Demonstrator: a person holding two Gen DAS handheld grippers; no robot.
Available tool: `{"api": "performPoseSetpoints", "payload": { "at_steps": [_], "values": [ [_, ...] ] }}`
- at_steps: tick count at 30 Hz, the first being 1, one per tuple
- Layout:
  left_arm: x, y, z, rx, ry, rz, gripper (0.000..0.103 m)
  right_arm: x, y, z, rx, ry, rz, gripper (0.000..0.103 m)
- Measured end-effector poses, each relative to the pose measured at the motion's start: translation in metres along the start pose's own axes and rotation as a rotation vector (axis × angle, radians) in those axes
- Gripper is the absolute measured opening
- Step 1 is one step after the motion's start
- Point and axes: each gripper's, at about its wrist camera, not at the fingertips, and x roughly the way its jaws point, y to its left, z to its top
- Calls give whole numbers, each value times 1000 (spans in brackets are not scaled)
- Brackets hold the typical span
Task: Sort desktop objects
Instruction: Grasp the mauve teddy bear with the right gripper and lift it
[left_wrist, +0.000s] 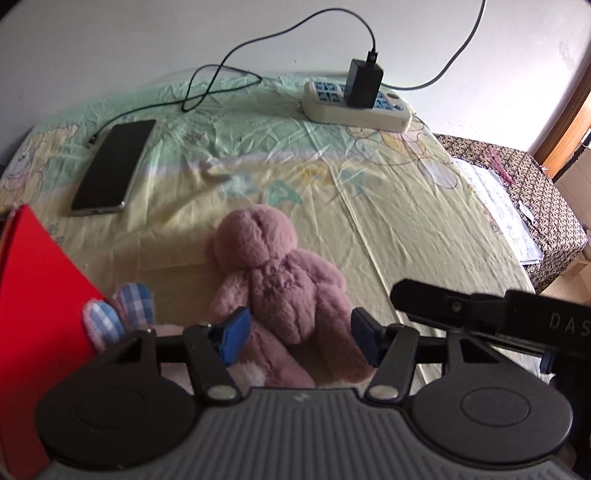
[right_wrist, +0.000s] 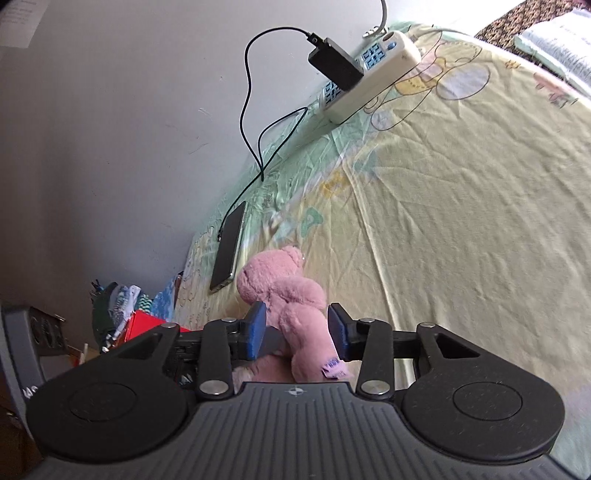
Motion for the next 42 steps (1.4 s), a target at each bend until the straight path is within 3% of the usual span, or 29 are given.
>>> {"api": "performPoseSetpoints", "payload": {
  "at_steps": [5, 12, 15, 21, 26, 35, 42],
  "values": [
    [14, 9, 4, -21, 9, -7, 65, 26, -2, 5, -11, 24, 17, 42],
    [27, -4, -3, 62, -9, 11, 81, 60, -2, 6, -16, 88, 56, 44],
    [31, -10, -6, 109, -14, 46, 80, 68, -3, 4, -45, 114, 49, 48],
    [26, -11, -5, 114, -11, 33, 77, 62, -18, 6, 36, 130, 93, 30],
    [19, -23, -11, 125, 10, -12, 75, 43, -28, 6, 89, 148, 94, 27],
    [-2, -68, -46, 217, 60, -162, 75, -30, -39, -18, 78, 177, 23, 27],
    [-28, -92, -70, 305, 66, -236, 75, -80, -39, -45, 108, 127, -5, 27]
  ]
}}
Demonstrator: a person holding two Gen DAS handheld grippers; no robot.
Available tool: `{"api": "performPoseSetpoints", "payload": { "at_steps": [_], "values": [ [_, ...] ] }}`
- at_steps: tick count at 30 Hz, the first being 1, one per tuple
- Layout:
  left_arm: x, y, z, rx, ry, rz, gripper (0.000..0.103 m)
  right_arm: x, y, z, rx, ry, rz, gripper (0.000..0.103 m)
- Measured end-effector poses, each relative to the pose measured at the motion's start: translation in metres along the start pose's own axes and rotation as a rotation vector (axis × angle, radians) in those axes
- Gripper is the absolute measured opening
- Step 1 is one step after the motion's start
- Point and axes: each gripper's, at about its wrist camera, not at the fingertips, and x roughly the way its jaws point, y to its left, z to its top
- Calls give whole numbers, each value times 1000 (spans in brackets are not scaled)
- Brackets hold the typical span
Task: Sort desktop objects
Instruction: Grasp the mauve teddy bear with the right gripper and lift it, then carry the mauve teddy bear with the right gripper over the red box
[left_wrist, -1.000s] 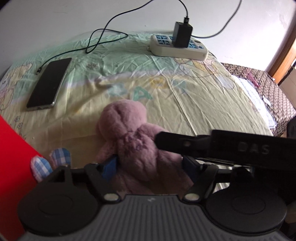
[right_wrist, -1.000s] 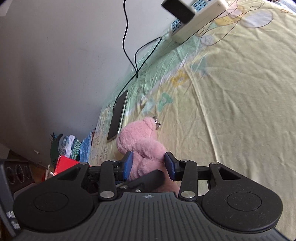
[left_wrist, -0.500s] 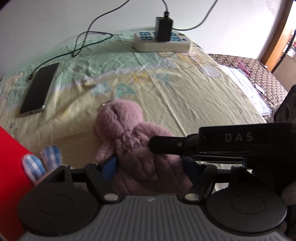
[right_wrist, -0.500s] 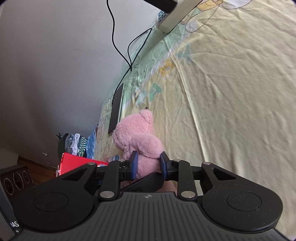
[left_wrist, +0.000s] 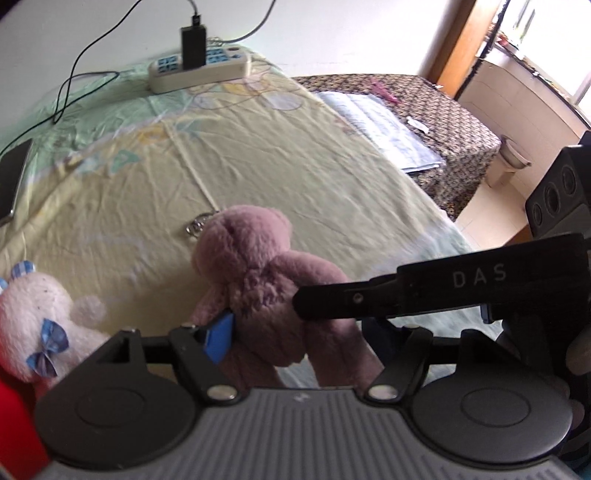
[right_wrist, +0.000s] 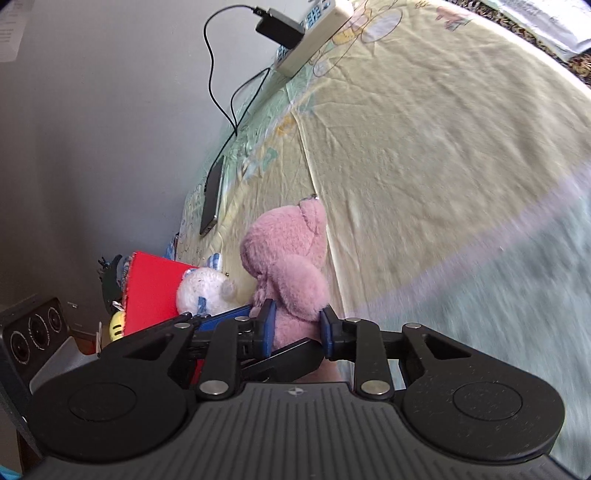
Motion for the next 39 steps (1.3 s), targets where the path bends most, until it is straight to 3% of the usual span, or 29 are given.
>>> {"api": "performPoseSetpoints", "payload": {
  "at_steps": [12, 20, 28, 39],
  "values": [
    [-63, -20, -19, 7, -149, -14, 74, -36, 42, -26, -110, -124, 63, 27],
    [-109, -12, -24, 6, -267, 4, 74, -46, 78, -34, -162, -186, 136, 28],
    [-160, 20, -33, -10, -370, 26, 74, -34, 129, -44, -221, -231, 214, 28],
    [-222, 88, -55, -51, -463, 109, 74, 20, 200, -62, -302, -235, 300, 28]
  ]
}}
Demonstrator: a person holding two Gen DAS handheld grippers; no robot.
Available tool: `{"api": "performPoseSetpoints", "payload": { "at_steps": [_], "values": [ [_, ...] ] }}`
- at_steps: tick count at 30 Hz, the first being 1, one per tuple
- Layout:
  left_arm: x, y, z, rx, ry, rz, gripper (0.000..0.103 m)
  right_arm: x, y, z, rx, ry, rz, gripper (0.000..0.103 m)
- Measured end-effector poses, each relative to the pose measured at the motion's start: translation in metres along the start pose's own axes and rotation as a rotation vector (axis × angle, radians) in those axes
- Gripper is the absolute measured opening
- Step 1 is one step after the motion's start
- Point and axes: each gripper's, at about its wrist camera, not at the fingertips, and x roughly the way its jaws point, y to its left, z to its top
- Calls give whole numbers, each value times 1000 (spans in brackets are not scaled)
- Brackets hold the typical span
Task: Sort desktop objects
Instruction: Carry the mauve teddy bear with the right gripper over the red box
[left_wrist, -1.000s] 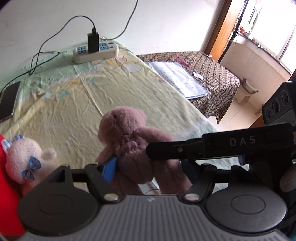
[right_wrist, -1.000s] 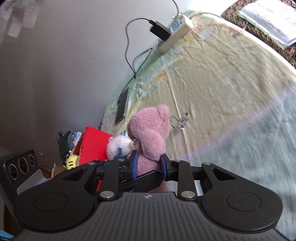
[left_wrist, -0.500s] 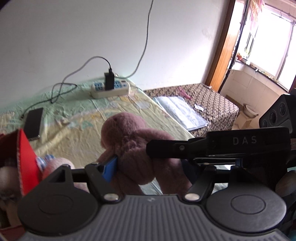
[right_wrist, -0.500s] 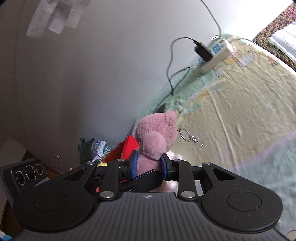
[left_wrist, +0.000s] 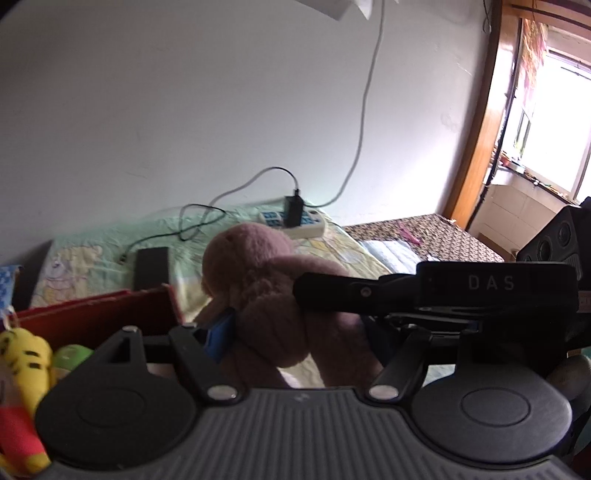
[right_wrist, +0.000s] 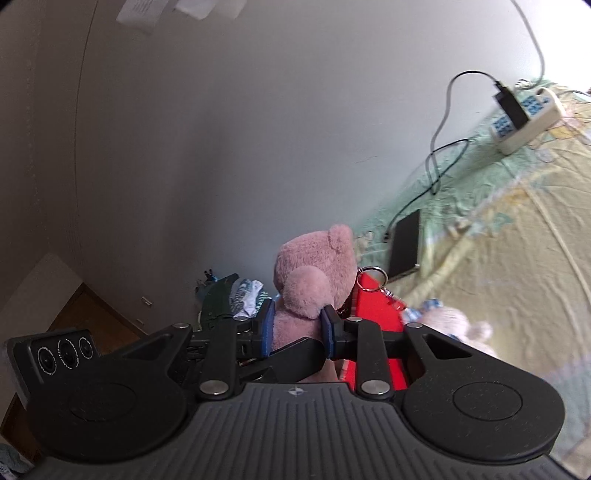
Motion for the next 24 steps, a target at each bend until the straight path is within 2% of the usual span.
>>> {"api": "performPoseSetpoints", "payload": {
  "at_steps": [5, 11, 18, 24],
  "values": [
    [-16, 37, -2, -18, -17, 40, 74, 36, 18, -11, -21, 11, 25, 29],
    [-17, 76, -9, -25, -5, 81, 74, 76, 24, -28, -15, 30, 22, 29],
    [-8, 113, -24, -25, 61, 93, 74, 112, 22, -52, 16, 66, -21, 29],
    [5, 131, -40, -36, 117, 66, 73, 129, 21, -65, -8, 108, -91, 29]
  ]
}}
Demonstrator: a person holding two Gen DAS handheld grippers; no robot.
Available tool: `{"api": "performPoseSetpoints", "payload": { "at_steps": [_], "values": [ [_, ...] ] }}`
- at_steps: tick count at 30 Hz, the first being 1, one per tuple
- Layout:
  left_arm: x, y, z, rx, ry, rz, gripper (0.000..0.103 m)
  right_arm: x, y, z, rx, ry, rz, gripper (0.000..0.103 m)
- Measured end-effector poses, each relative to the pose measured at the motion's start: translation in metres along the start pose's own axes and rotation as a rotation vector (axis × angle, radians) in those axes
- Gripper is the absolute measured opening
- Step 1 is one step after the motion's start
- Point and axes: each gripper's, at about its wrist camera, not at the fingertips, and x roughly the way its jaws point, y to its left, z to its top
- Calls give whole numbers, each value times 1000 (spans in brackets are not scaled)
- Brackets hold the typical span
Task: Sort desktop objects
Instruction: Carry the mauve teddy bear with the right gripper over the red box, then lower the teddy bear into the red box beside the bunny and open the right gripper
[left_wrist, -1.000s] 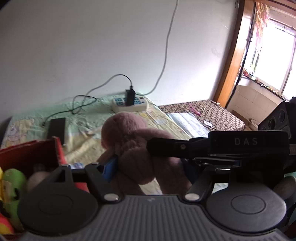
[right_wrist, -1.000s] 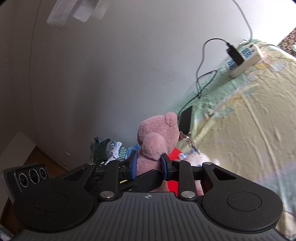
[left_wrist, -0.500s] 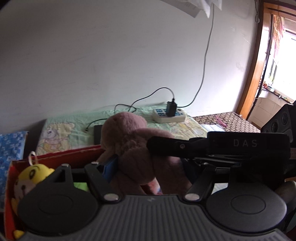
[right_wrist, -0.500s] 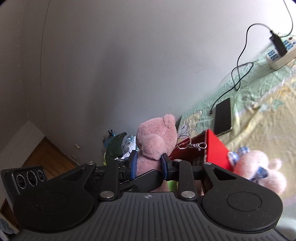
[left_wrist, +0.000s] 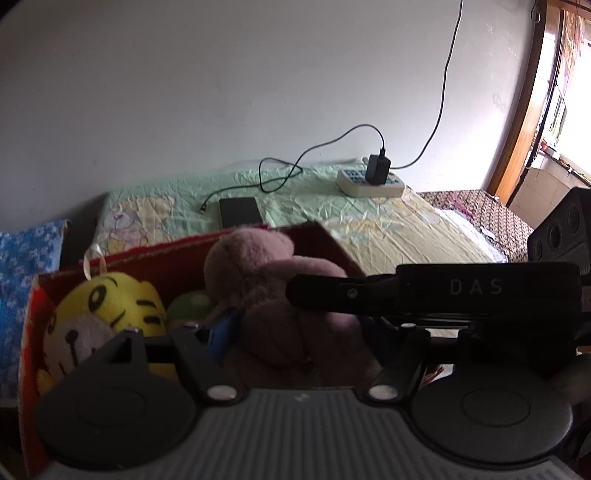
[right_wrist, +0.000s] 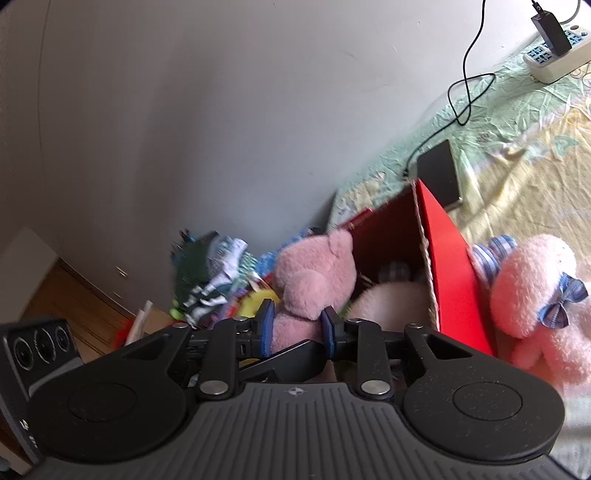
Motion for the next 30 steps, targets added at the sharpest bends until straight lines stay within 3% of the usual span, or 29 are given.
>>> {"api": "performPoseSetpoints", "payload": {
  "at_steps": [5, 11, 21, 24, 26, 30],
  "values": [
    [2, 7, -8, -2, 19, -36, 72, 7, 17, -7, -152, 34, -94, 29],
    [-2, 19, -14, -40, 28, -70, 73, 17, 18, -10, -162, 69, -92, 29],
    [9, 18, -15, -23, 55, -84, 77, 24, 22, -9, -214, 108, -164, 30],
    [10, 17, -13, -25, 52, -93, 78, 18, 22, -8, -203, 78, -165, 34],
    [10, 18, -13, -27, 50, -95, 78, 15, 27, -8, -229, 71, -182, 46],
    [7, 20, -14, -33, 53, -98, 78, 8, 40, -11, -315, 33, -219, 51]
  ]
}}
